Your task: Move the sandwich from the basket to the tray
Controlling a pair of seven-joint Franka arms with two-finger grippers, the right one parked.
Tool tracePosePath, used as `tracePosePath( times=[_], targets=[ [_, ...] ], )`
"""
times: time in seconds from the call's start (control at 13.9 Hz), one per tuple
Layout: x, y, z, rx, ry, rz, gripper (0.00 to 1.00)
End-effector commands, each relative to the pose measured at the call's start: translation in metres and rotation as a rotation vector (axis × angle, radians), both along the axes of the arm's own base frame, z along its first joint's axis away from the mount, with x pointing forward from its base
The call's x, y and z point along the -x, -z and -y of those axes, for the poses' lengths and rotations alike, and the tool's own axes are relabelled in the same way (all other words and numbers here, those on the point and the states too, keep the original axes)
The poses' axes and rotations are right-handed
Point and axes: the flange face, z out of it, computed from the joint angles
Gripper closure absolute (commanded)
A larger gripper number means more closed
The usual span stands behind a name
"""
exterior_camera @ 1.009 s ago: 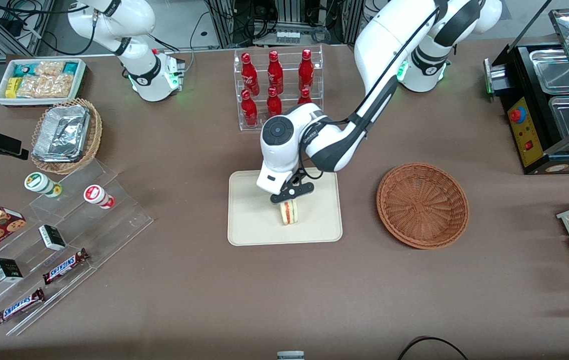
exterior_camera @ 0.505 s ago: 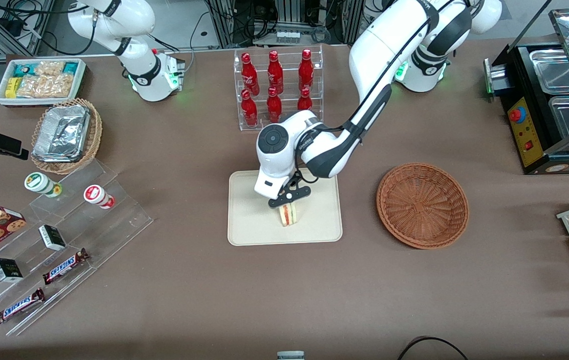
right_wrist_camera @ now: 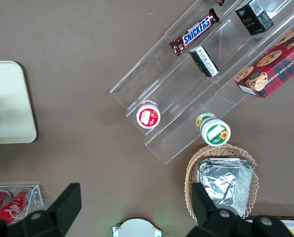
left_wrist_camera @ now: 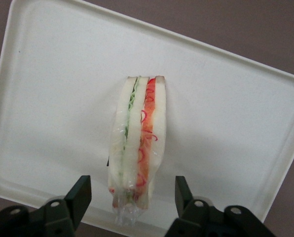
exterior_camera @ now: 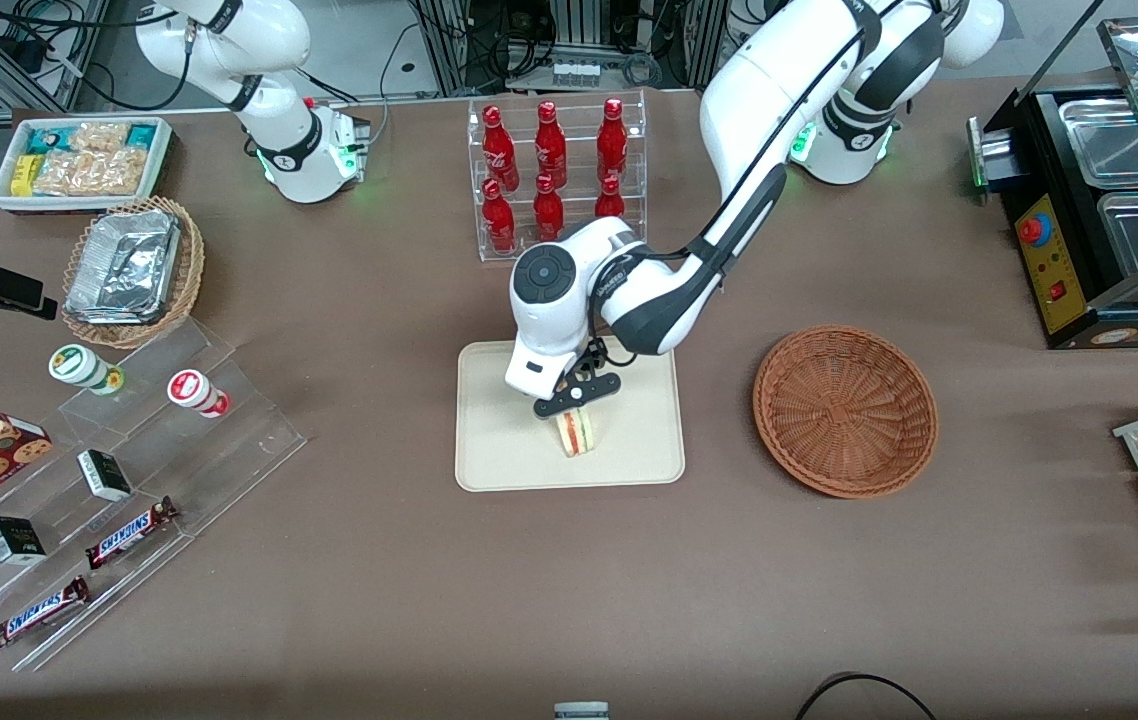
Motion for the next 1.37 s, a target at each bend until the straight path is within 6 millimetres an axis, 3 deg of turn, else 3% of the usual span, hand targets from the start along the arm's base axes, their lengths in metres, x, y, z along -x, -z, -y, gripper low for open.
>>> tracePosePath(
  times=[0.0, 0.22, 0.36, 0.5, 0.86, 0.94, 1.15, 1.3],
  targets=[
    [-0.003, -0.046, -0.009, -0.023, -0.013, 0.032, 0.00],
    [-0.003, -0.088, -0.020, -0.035, 0.070, 0.043, 0.00],
    [-0.029, -0.107, -0.053, -0.035, 0.082, 0.043, 0.00],
    [-0.041, -0.124, -0.080, -0.045, 0.149, 0.012, 0.00],
    [-0.092, -0.171, -0.209, -0.027, 0.276, -0.120, 0.00],
    [-0.095, -0.174, -0.231, -0.034, 0.345, -0.145, 0.00],
    [-0.112, -0.200, -0.330, -0.013, 0.443, -0.141, 0.00],
    [-0.107, -0.211, -0.369, 0.006, 0.466, -0.143, 0.00]
  ],
)
